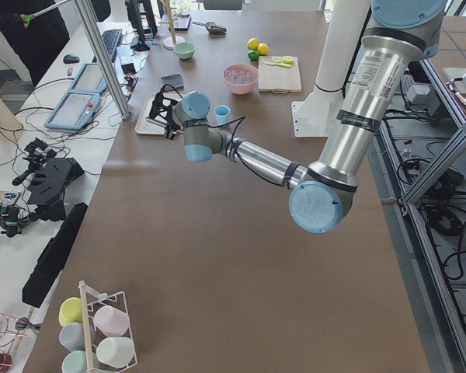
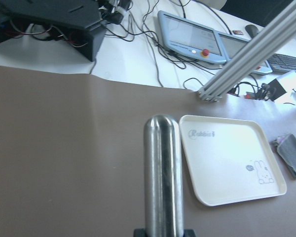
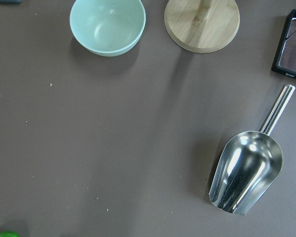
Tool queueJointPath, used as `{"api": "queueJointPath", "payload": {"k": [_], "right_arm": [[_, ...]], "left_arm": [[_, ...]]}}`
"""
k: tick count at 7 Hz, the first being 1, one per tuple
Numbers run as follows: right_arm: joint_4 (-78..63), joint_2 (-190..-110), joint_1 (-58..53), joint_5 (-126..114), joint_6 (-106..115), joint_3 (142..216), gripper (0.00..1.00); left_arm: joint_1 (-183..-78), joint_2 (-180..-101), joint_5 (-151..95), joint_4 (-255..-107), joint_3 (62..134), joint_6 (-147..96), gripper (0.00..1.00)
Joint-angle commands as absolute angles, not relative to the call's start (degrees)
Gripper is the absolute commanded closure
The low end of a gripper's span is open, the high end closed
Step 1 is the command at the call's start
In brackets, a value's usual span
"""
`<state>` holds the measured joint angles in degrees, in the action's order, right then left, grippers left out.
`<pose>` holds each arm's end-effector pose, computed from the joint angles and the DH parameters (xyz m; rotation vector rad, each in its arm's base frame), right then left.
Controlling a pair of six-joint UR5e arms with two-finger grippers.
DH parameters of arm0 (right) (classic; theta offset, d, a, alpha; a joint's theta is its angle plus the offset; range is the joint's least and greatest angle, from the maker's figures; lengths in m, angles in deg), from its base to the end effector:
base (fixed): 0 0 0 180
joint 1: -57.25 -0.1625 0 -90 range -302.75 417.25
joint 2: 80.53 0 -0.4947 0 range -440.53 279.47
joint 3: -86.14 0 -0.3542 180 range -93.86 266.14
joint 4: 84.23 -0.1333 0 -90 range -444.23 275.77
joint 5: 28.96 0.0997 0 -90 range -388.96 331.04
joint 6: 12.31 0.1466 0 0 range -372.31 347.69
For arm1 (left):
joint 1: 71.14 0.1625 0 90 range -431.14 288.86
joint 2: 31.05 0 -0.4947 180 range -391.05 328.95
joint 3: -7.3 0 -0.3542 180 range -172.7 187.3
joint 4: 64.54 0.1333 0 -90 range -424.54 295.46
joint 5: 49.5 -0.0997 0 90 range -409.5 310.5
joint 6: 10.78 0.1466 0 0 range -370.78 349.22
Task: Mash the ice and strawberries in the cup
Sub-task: 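Carry the metal pestle with the left gripper and lower it into the cup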
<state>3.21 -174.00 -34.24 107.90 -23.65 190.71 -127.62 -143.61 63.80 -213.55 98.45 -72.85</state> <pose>0.0377 -0.4374 0.6620 0.3153 -0.7857 -0.2590 0.3018 -0.5921 0.3951 0.7060 1.2724 -0.1137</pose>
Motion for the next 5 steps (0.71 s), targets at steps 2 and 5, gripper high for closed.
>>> {"api": "queueJointPath", "payload": {"k": [2, 5], "right_arm": [[3.22, -174.05, -34.24, 107.71, -23.65, 190.55, 0.01], [3.22, -174.49, -34.24, 107.89, -23.65, 190.47, 0.01]], "left_arm": [[-115.10, -147.95, 46.59, -208.33, 105.63, -82.02, 1.00], [-103.71, -149.62, 29.66, -210.07, 107.22, -59.37, 1.00]]}}
